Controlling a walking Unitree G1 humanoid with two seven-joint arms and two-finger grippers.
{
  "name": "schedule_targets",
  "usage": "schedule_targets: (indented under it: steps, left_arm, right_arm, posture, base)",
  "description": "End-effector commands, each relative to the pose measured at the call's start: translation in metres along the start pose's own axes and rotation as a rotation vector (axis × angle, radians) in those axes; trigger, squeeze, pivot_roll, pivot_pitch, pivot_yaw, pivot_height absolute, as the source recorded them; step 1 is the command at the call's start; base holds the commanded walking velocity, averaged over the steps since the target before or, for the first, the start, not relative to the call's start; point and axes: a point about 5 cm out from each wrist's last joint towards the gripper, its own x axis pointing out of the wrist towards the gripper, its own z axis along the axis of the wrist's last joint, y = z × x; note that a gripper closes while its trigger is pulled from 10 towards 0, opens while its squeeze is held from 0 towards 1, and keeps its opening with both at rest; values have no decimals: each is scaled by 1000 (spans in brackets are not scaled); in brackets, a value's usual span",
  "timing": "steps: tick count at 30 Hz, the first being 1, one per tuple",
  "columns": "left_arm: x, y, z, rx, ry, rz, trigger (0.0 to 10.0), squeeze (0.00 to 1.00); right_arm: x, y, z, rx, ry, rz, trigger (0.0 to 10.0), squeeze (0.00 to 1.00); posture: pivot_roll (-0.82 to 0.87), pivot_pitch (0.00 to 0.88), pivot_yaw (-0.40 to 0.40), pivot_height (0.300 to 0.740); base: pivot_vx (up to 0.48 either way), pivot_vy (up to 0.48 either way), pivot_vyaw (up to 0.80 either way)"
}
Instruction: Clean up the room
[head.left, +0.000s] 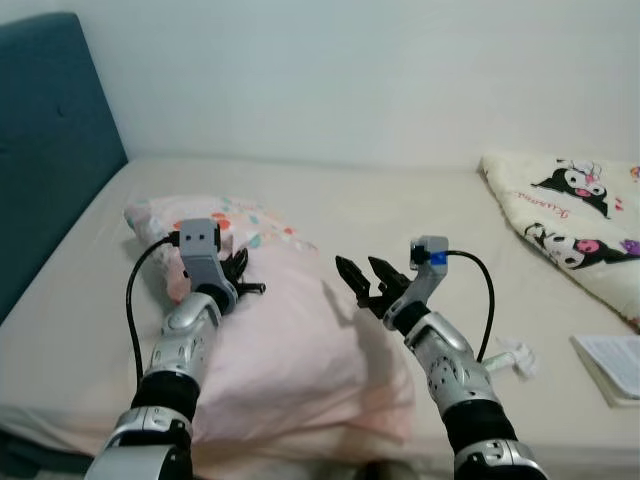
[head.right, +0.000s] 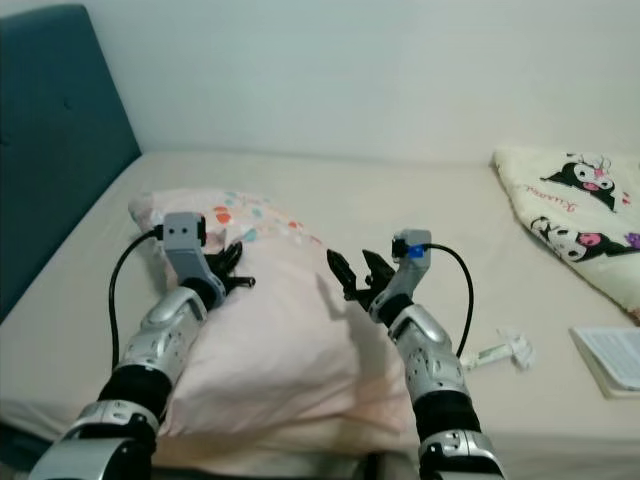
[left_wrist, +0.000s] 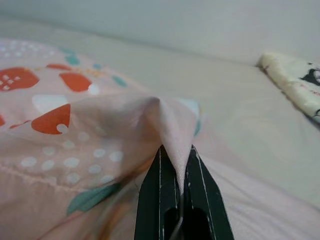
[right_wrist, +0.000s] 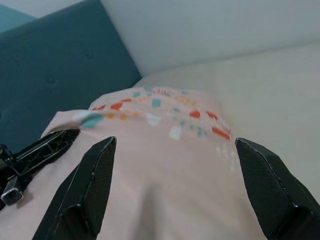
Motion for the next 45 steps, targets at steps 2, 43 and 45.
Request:
schedule_targets:
  steps: [2, 43, 45]
  left_arm:
    - [3, -4, 11, 36, -53, -14, 10000, 0]
    - [14, 0, 41, 343, -88, -20, 10000, 0]
    - [15, -2, 43, 343, -94, -25, 10000, 0]
  right_arm:
    - [0, -2, 1, 5, -10, -2, 10000, 0]
    - [3, -12, 1, -39, -37, -117, 10000, 0]
    - [4, -12, 2, -36, -42, -123, 10000, 0]
  posture:
    - [-97, 0, -18, 671]
    - [-83, 0, -8, 740]
    - [-84, 0, -5, 740]
  base:
    - [0, 0, 0]
    - [-51, 53, -31]
    - [0, 255, -775]
